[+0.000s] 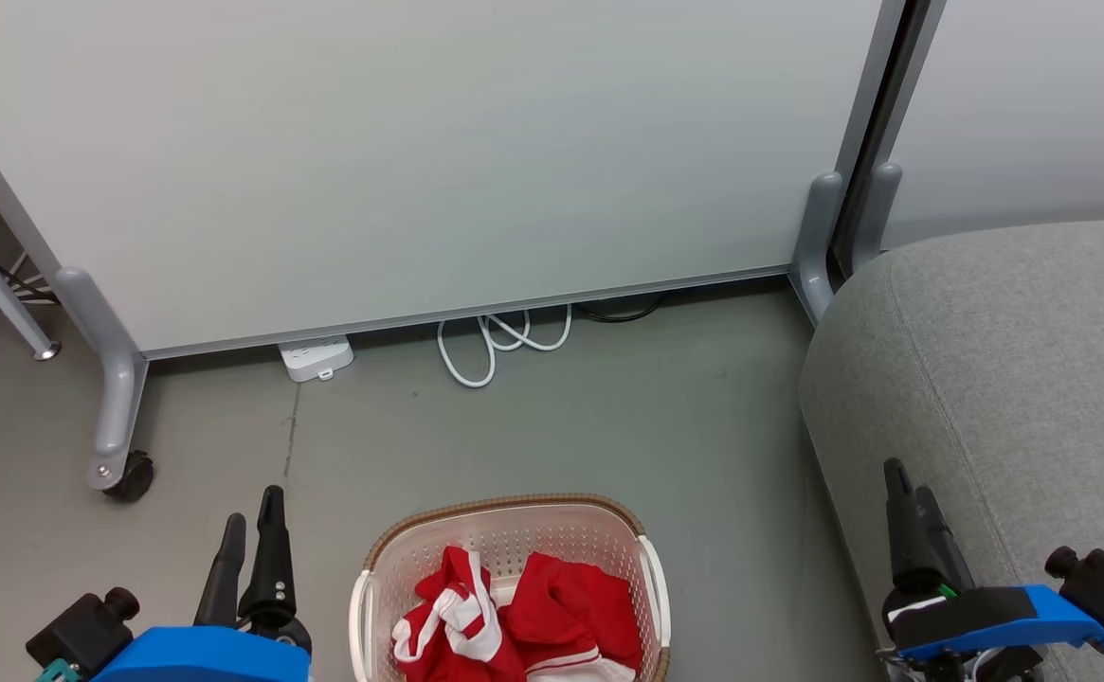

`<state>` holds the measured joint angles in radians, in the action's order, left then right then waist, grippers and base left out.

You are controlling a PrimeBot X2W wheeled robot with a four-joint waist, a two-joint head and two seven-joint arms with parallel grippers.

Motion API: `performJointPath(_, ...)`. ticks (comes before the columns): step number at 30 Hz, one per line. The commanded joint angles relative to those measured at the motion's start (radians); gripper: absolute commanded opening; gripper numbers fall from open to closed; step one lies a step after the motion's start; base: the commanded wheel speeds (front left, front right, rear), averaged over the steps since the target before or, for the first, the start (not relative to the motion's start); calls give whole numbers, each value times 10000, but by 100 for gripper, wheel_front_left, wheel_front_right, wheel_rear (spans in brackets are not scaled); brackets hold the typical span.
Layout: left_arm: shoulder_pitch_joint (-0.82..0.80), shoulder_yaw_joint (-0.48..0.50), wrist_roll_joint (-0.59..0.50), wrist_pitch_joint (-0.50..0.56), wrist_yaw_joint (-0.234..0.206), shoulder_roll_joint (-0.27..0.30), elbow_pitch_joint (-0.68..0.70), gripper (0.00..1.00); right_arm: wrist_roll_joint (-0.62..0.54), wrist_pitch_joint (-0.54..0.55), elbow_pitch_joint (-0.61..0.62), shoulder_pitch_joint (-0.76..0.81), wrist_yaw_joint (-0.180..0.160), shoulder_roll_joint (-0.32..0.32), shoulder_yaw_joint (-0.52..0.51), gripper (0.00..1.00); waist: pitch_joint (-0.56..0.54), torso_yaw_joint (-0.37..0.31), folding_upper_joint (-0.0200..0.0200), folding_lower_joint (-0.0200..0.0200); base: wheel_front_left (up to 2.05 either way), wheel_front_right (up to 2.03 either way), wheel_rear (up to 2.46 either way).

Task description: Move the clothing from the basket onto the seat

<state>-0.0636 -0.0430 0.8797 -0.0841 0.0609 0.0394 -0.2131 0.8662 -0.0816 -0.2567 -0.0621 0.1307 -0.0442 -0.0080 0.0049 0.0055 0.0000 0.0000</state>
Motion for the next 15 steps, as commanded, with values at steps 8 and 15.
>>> performJointPath(8, -219, -187, -1173, -304, -58, 96, 191, 100, -1466, -210, 127, -250, 1, -52, 82, 100, -17, 21, 0, 0, 0, 0, 0)
performJointPath(15, -208, -291, -1998, -508, -80, 100, 200, 100, -2384, -342, 194, -212, 1, -56, 198, 100, -16, 48, 0, 0, 0, 0, 0)
